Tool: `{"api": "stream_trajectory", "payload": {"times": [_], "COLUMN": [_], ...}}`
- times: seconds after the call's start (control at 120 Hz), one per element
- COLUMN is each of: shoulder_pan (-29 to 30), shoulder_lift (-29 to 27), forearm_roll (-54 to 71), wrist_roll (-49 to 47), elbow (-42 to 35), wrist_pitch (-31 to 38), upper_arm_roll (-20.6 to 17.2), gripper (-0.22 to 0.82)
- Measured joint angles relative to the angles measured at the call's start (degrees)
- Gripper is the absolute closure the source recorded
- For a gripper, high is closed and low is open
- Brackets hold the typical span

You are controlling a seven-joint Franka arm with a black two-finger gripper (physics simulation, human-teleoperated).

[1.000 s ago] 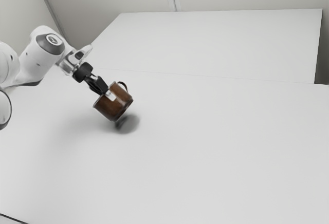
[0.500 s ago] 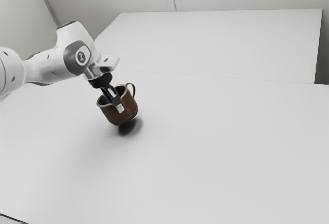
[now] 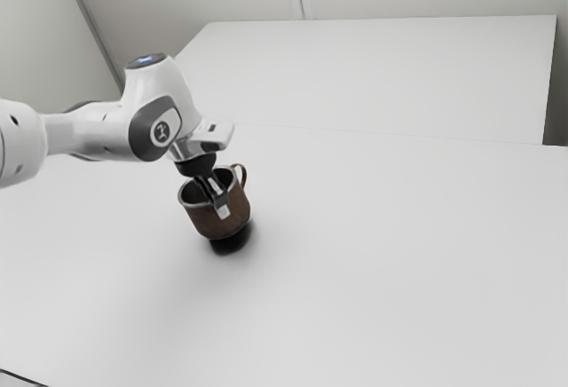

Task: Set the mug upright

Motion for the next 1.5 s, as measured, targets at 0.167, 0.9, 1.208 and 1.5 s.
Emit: {"api": "stream_trajectory", "payload": {"times": [0.167,0.9,1.208,1.5], "shoulder_pan": [3.86,4.34,4.3,3.78], "shoulder_lift": [-0.06,-1.67,-2.78,1.14], "forearm_roll": [0.57,0.36,0.22,2.53], "wrist_roll": [-2.76,-7.7,-9.99,-17.15], "elbow": [-1.41,-1.53,5.9,22.0], "wrist_pitch": [1.12,0.95,-7.67,-16.0], "upper_arm_roll": [-0.78,-1.71,-1.78,-0.95], "gripper": [0.77,0.11,0.02,0.01]}}
